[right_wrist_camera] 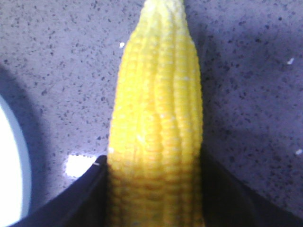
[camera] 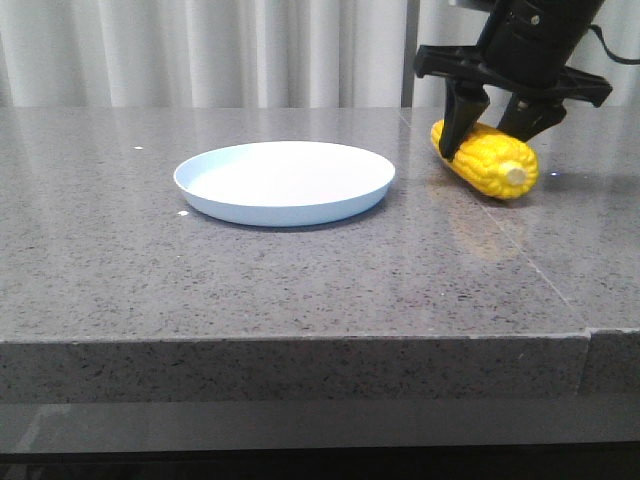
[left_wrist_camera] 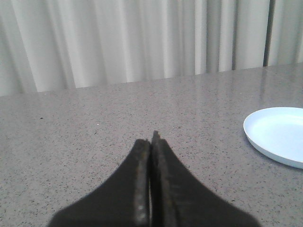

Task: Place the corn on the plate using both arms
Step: 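Lower the right gripper onto the yellow corn cob and close it, then lift the corn with the right gripper and carry it over the plate, then lower the corn onto the plate and open the right gripper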

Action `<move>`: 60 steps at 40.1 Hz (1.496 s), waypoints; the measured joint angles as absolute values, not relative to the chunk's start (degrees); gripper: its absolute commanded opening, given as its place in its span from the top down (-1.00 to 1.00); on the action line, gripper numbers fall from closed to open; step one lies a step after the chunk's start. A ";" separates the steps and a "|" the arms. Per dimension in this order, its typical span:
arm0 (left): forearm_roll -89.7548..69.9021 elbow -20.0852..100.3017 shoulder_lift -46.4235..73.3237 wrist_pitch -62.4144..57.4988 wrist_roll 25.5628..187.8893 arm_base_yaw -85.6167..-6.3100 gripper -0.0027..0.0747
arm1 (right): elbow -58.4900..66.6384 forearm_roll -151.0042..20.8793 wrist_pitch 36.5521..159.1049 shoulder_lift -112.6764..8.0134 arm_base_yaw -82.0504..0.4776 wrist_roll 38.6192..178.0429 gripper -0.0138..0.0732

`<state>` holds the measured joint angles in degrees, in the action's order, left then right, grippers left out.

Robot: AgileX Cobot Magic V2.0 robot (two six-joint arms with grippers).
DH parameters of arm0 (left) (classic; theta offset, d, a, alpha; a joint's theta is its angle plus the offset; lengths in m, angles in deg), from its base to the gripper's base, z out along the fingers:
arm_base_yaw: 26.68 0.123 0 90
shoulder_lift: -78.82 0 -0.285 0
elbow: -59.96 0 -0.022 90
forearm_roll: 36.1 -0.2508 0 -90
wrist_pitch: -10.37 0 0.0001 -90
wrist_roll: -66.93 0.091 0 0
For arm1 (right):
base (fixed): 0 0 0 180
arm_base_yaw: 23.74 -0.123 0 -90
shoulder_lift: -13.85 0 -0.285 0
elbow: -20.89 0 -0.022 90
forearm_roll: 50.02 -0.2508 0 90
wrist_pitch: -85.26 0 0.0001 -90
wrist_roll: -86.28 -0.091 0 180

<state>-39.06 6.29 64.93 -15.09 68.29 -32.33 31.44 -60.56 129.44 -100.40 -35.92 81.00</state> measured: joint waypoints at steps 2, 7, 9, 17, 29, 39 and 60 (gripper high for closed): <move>-39.06 6.29 64.93 -15.09 68.29 -32.33 0.98 | 31.44 -60.75 129.47 -99.27 -35.92 80.96 0.29; -39.06 6.29 64.93 -15.09 68.29 -32.33 0.98 | 31.44 -64.31 129.28 -95.62 -36.05 80.82 0.29; -39.06 6.29 64.93 -15.09 68.29 -32.33 0.98 | 31.44 -66.44 128.99 -94.33 -36.42 80.72 0.29; -39.06 6.29 64.93 -15.09 68.29 -32.33 0.98 | 31.44 -72.06 127.26 -93.06 -40.61 80.72 0.29; -39.06 6.29 64.93 -15.09 68.29 -32.33 0.98 | 31.44 -78.60 120.58 -98.36 -49.37 80.69 0.28; -39.06 6.29 64.93 -15.09 68.29 -32.33 0.98 | 31.44 -79.54 118.95 -103.01 -49.85 80.69 -0.08; -39.06 6.29 64.93 -15.09 68.29 -32.33 0.98 | 31.44 -78.89 118.82 -101.31 -49.74 80.59 -0.80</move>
